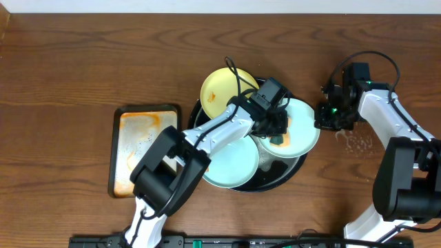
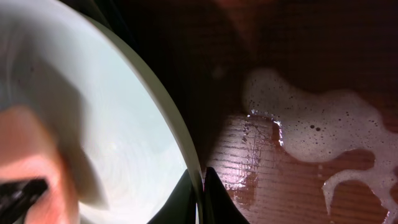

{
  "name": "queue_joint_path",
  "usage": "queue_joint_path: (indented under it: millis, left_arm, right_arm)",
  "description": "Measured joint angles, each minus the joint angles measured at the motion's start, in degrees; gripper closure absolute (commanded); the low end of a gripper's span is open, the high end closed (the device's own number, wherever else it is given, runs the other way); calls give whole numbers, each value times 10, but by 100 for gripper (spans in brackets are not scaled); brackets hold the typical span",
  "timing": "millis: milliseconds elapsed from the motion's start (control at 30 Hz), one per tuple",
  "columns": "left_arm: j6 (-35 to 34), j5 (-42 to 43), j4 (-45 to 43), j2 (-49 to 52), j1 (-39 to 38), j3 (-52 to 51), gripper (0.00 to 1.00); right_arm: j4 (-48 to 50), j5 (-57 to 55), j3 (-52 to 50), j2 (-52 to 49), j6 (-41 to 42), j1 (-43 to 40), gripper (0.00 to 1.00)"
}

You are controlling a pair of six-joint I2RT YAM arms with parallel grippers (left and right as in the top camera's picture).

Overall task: Clean dirty plates on tray and stack at the side
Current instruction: 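Scrub the pale green plate with the sponge in the left gripper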

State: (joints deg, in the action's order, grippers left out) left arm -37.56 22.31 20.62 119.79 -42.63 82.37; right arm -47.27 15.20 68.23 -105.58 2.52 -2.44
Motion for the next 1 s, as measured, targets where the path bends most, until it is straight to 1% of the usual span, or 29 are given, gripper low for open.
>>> queue_joint_path:
  millis: [67,267,467,767,1000]
  left_arm:
    - [1,-4,-1,9,1,0,92]
    - [16,-35,22,24,0,16,93]
    - [44,-98,54,25,-3,27,93]
    - [90,-215,139,39,-7,72,93]
    - [96,-275,219,57,-9,130,92]
  right_arm:
    - [0,0,0,0,0,0,99]
    - [-3,0,0,0,0,0,99]
    - [-5,0,0,0,0,0,99]
    - [-11,3,0,0,5,2,99]
    - [-11,21,0,0,10,5,99]
